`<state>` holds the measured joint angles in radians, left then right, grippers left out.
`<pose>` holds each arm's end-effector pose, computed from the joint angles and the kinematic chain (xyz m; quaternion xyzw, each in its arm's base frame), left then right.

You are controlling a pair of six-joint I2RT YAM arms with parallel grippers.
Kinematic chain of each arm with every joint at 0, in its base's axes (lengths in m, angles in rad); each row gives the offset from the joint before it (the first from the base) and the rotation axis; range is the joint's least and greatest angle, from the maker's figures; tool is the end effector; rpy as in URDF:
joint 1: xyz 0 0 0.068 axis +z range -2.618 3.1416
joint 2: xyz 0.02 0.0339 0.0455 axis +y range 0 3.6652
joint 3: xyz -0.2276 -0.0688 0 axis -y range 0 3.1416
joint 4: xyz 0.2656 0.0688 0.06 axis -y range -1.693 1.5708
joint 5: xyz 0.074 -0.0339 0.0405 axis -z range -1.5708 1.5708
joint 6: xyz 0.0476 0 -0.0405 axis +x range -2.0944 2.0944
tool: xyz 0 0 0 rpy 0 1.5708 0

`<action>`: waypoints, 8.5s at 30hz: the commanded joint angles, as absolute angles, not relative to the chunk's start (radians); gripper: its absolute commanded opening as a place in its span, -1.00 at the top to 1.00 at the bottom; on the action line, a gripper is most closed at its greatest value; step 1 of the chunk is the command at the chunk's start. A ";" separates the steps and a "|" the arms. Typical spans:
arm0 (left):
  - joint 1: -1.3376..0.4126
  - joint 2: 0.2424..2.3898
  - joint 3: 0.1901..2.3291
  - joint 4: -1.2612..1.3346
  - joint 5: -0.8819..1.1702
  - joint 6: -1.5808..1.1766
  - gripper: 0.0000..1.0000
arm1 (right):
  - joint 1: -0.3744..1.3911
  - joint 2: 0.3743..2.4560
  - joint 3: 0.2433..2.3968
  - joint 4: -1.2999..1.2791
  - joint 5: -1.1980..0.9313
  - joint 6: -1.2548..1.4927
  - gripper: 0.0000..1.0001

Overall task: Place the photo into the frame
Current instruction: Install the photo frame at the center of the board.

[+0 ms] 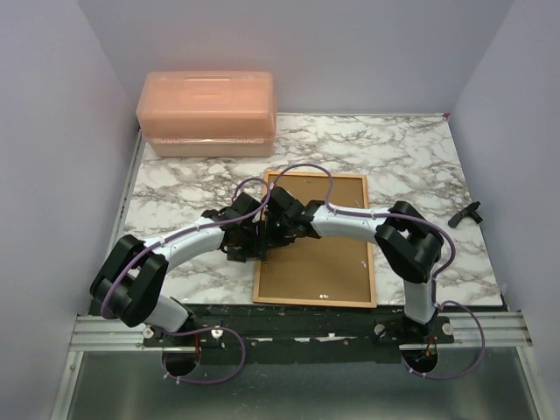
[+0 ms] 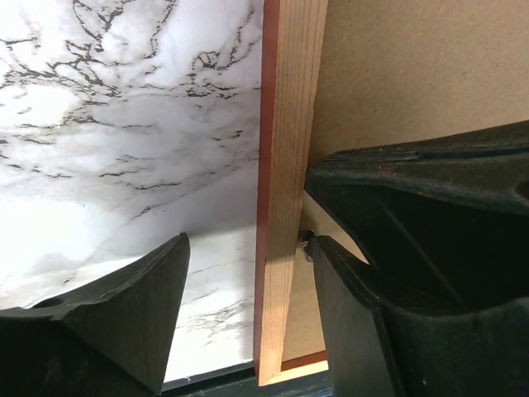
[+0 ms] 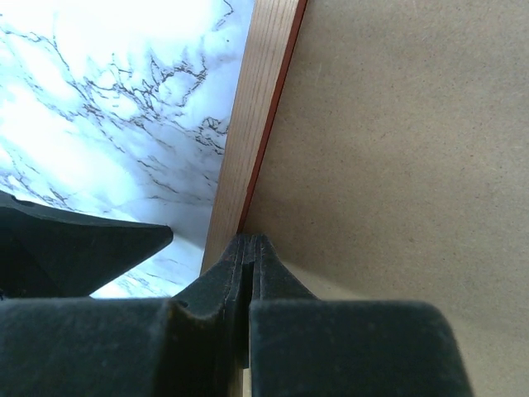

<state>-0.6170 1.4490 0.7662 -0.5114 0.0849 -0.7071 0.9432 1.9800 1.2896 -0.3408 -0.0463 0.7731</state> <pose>0.2268 -0.1658 0.1055 -0.0363 0.9808 -0.1478 0.1219 0.2425 0.3380 0.0951 -0.0880 0.9596 0.2162 0.1573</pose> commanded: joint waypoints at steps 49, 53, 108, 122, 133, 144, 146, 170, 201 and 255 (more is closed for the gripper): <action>-0.620 1.504 0.735 -0.457 0.144 -0.744 -0.06 | 0.781 1.666 1.155 -0.483 -0.069 0.723 0.05; -0.588 1.485 0.727 -0.438 0.177 -0.738 -0.27 | 0.714 1.531 1.074 -0.546 -0.005 0.715 -0.33; -0.376 1.437 0.766 -0.591 0.080 -0.614 0.77 | 0.583 1.584 0.874 -0.660 0.051 0.590 -0.44; -0.376 1.438 0.770 -0.592 0.079 -0.608 0.77 | 0.630 1.644 0.900 -0.695 0.212 0.630 0.91; -0.377 1.410 0.772 -0.571 0.119 -0.585 0.01 | 0.628 1.548 0.864 -0.680 0.261 0.687 0.99; -0.433 1.461 0.795 -0.518 0.205 -0.596 -0.18 | 0.580 1.351 0.755 -0.639 0.142 0.750 -0.15; -0.441 1.466 0.796 -0.515 0.211 -0.599 -0.18 | 0.561 1.354 0.765 -0.634 0.121 0.737 -0.48; -0.594 1.417 0.748 -0.529 0.177 -0.700 -0.15 | 0.301 1.782 1.135 -0.515 0.093 0.558 -0.76; -0.590 1.471 0.769 -0.543 0.146 -0.658 -0.10 | 0.236 2.033 1.340 -0.470 0.173 0.484 0.34; -0.361 1.600 0.885 -0.457 0.310 -0.580 -0.07 | 0.233 1.977 1.331 -0.545 0.087 0.442 0.99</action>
<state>-0.3454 1.5852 0.9070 -0.5095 0.2283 -0.5625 0.2344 1.9862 1.3804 -0.4564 0.0509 0.4286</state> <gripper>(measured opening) 0.554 0.043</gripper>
